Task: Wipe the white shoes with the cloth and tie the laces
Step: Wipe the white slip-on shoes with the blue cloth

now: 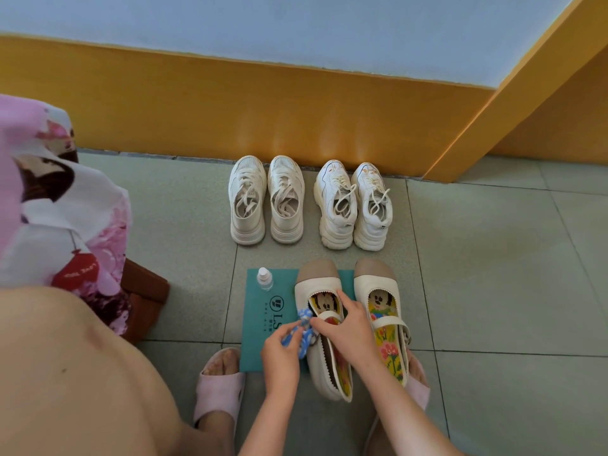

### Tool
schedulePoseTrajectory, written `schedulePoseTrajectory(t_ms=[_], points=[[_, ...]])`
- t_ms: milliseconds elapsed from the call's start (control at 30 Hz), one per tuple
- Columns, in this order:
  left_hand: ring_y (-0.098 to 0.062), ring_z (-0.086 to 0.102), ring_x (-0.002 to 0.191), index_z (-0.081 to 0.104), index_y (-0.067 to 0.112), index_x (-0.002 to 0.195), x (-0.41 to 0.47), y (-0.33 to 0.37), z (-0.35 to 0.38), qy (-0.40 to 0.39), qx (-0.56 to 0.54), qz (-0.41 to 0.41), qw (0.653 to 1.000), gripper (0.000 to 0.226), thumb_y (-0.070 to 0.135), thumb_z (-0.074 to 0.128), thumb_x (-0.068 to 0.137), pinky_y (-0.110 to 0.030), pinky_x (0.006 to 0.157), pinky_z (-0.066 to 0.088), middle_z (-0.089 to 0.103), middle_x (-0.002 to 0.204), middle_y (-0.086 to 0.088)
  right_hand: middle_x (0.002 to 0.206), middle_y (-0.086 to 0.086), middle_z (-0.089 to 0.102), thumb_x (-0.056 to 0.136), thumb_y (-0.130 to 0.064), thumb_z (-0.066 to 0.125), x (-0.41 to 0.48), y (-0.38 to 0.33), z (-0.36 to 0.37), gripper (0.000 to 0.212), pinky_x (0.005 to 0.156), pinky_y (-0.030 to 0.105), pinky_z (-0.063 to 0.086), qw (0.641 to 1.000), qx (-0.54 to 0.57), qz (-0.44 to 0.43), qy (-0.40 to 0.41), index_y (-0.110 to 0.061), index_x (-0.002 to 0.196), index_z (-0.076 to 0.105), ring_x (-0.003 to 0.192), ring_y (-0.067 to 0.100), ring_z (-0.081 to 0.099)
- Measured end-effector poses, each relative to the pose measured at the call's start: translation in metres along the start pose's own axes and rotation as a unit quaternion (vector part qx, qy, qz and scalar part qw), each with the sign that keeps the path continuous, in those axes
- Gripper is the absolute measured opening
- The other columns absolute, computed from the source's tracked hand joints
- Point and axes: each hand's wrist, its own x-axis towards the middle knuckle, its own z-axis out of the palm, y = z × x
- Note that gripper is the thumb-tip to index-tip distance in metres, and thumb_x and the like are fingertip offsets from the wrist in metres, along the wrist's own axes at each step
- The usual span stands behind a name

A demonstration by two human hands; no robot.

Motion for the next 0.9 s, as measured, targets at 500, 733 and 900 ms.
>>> schedulePoseTrajectory(t_ms=[500, 733, 900], points=[[-0.013, 0.061, 0.087, 0.069, 0.007, 0.094, -0.038, -0.029, 0.000, 0.030, -0.054, -0.045, 0.997, 0.010, 0.012, 0.062, 0.087, -0.021, 0.074, 0.042, 0.070, 0.091, -0.004, 0.137, 0.005, 0.041, 0.075, -0.040, 0.074, -0.002, -0.005, 0.002, 0.085, 0.103, 0.032, 0.037, 1.000, -0.011, 0.012, 0.009, -0.023, 0.147, 0.031, 0.126, 0.020, 0.044], [-0.012, 0.061, 0.074, 0.067, 0.009, 0.080, -0.062, -0.036, 0.005, 0.005, -0.050, -0.053, 0.997, 0.007, 0.011, 0.064, 0.086, -0.012, 0.061, 0.043, 0.068, 0.079, -0.005, 0.137, 0.007, 0.043, 0.074, -0.043, 0.074, 0.000, -0.006, 0.006, 0.086, 0.101, 0.034, 0.040, 0.999, -0.032, 0.018, 0.019, -0.021, 0.146, 0.033, 0.124, 0.022, 0.047], [-0.012, 0.064, 0.087, 0.068, 0.021, 0.084, -0.071, -0.045, 0.005, -0.043, -0.004, -0.045, 0.998, 0.007, 0.014, 0.065, 0.086, -0.024, 0.078, 0.051, 0.068, 0.090, -0.003, 0.138, 0.007, 0.043, 0.073, -0.044, 0.074, 0.000, -0.005, 0.007, 0.088, 0.103, 0.036, 0.040, 0.999, -0.033, 0.016, 0.020, -0.021, 0.147, 0.032, 0.126, 0.023, 0.045]])
